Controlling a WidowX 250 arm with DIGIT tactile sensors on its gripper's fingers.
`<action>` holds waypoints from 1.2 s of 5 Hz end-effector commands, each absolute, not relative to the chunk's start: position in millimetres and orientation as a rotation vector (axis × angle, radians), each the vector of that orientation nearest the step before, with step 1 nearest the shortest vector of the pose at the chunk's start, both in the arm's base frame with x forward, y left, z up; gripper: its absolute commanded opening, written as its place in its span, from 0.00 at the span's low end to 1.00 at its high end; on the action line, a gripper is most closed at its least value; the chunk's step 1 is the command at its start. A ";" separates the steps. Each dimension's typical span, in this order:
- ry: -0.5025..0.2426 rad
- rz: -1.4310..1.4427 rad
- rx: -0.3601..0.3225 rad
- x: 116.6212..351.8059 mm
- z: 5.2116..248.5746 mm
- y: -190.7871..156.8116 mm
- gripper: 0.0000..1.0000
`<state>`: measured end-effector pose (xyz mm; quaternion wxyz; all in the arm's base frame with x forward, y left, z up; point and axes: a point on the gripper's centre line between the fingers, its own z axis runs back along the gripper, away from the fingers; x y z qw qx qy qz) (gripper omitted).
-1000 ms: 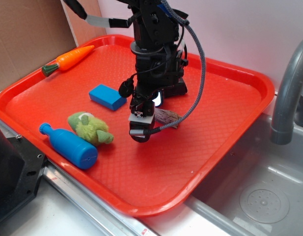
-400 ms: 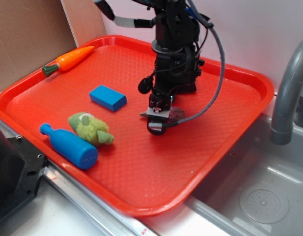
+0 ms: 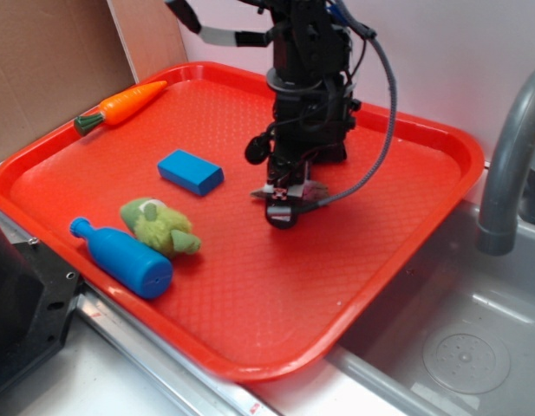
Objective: Grab the wood chip.
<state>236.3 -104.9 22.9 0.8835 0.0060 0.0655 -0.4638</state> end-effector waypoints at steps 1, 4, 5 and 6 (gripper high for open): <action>0.101 -0.584 0.052 214.4 125.0 -126.4 0.00; 0.067 0.168 0.027 187.4 252.4 -37.8 0.00; -0.031 0.328 0.042 187.3 261.5 -18.5 0.00; -0.095 0.277 0.103 194.1 273.9 -32.5 0.00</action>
